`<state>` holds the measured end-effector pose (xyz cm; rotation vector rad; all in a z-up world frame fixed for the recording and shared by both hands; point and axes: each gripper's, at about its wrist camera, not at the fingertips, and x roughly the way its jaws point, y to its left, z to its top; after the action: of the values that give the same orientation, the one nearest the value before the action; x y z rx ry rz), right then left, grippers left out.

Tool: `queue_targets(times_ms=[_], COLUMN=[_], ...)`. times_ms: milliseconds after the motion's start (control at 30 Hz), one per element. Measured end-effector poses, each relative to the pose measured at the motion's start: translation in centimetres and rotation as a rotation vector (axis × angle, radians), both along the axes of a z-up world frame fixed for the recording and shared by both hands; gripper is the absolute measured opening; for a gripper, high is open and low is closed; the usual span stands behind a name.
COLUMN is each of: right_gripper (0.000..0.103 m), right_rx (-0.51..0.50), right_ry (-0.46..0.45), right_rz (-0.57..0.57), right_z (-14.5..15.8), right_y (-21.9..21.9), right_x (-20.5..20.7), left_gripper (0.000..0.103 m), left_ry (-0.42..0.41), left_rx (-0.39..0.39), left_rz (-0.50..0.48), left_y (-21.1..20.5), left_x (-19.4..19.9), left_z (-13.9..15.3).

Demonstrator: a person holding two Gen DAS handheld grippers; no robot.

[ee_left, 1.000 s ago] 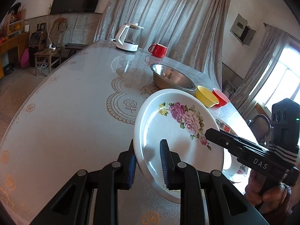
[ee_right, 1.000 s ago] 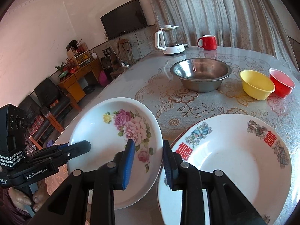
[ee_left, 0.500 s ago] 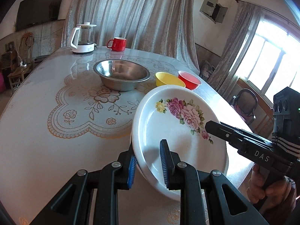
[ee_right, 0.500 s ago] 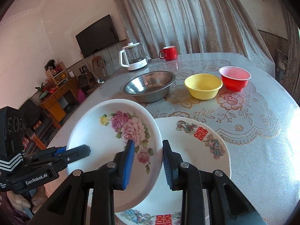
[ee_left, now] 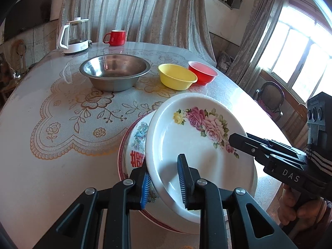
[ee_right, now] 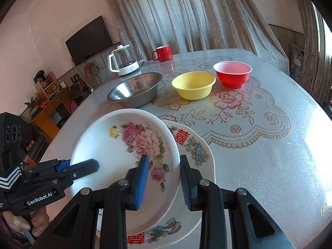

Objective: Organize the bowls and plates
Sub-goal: 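Carry the rose-print plate over the plate stack and lower it on, then open both grippers and withdraw them from the stacked rose-print plate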

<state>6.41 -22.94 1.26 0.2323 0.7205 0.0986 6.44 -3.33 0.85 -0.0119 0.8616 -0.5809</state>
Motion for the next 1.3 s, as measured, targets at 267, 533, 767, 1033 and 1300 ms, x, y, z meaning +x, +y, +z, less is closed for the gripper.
queue_targets(times_ms=[267, 533, 767, 1033, 1300], right_gripper=[0.031, 0.031, 0.031, 0.033, 0.033], right_rx=[-0.1, -0.168, -0.167, -0.063, -0.004], right_ry=[0.04, 0.037, 0.021, -0.031, -0.07], right_rz=[-0.016, -0.006, -0.018, -0.063, -0.199], right_z=[-1.5, -2.0, -2.1, -1.4, -0.7], right_y=[0.7, 1.2, 1.1, -0.4, -2.8], right_x=[0.2, -0.2, -0.3, -1.3, -2.2], left_gripper=[0.031, 0.038, 0.046, 0.049, 0.049], left_ry=[-0.027, -0.059, -0.058, -0.048, -0.064], left_rx=[0.094, 0.143, 0.126, 0.107, 0.075], left_rz=[-0.026, -0.019, -0.004, -0.014, 0.018], left_y=[-1.6, -1.9, -1.6, -1.5, -0.2], left_x=[-0.4, -0.8, -0.9, -1.6, -2.2], left_z=[-1.1, -0.9, -0.8, -0.7, 0.3])
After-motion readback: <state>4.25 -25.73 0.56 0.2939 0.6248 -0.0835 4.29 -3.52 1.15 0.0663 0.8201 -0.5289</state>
